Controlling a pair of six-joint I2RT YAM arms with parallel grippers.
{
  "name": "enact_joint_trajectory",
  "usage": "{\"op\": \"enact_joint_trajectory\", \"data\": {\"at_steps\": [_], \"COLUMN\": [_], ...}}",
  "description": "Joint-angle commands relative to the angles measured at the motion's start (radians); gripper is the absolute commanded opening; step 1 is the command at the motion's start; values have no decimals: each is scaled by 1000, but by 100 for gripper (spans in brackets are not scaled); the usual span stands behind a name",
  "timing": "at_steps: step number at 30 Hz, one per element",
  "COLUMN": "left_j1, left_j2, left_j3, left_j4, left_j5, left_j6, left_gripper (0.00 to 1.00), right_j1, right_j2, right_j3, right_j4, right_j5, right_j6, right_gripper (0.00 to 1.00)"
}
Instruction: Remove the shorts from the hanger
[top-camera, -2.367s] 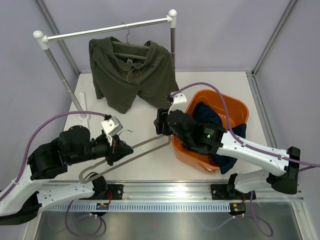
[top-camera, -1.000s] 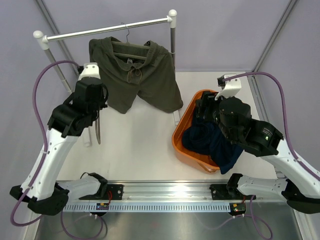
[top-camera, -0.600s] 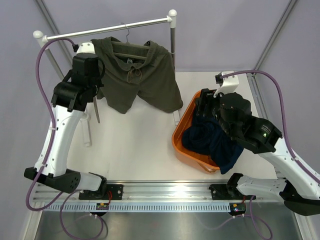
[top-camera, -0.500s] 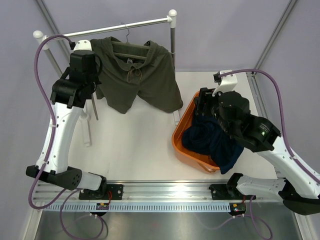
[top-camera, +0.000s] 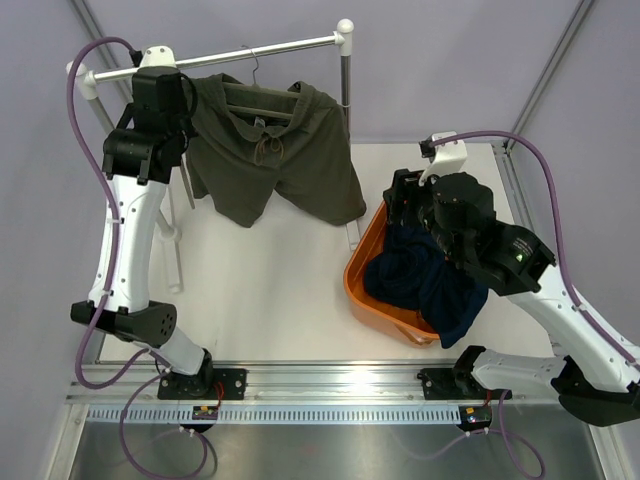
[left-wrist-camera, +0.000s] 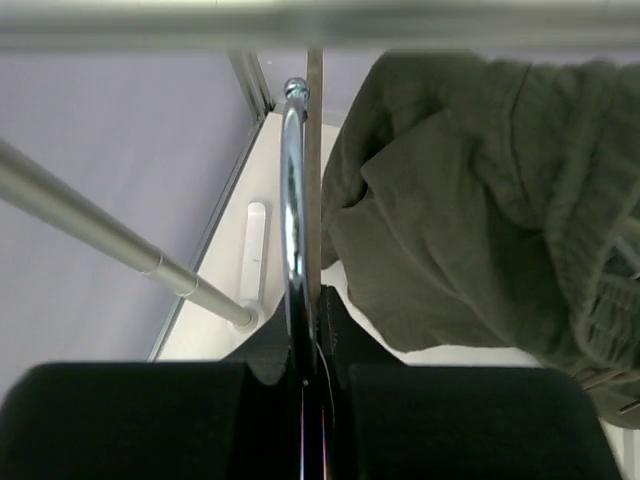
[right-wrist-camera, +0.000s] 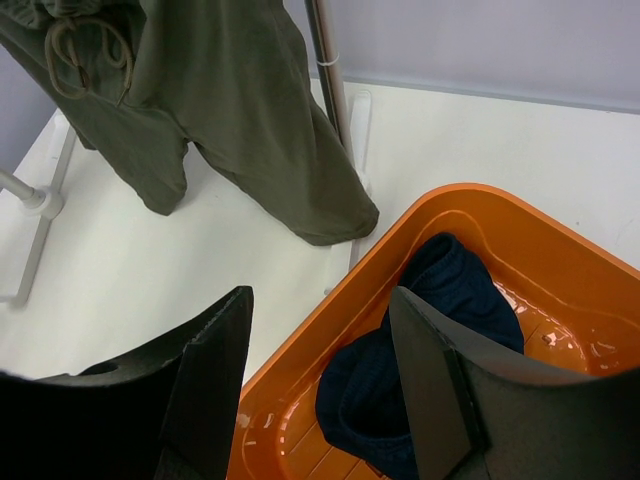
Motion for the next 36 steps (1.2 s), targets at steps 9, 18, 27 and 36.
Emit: {"op": "enact_joint_trajectory", "data": {"at_steps": [9, 18, 27, 36], "left_j1": [90, 120, 139, 140], "left_j2": [112, 141, 172, 118], "left_j3": [134, 94, 31, -37], "left_j4": [99, 130, 123, 142], "left_j5": [88, 143, 191, 200], "left_j6": [19, 6, -15, -17], "left_gripper": [0, 0, 0, 4], "right_j1": [-41, -53, -59, -59], "right_j2": [25, 37, 34, 19], "right_j3": [36, 33, 10, -21], "right_j4": [49, 58, 62, 75], "right_j5": [-61, -81, -98, -106], "right_j6": [-27, -21, -11, -5], "right_gripper": [64, 63, 62, 61]}}
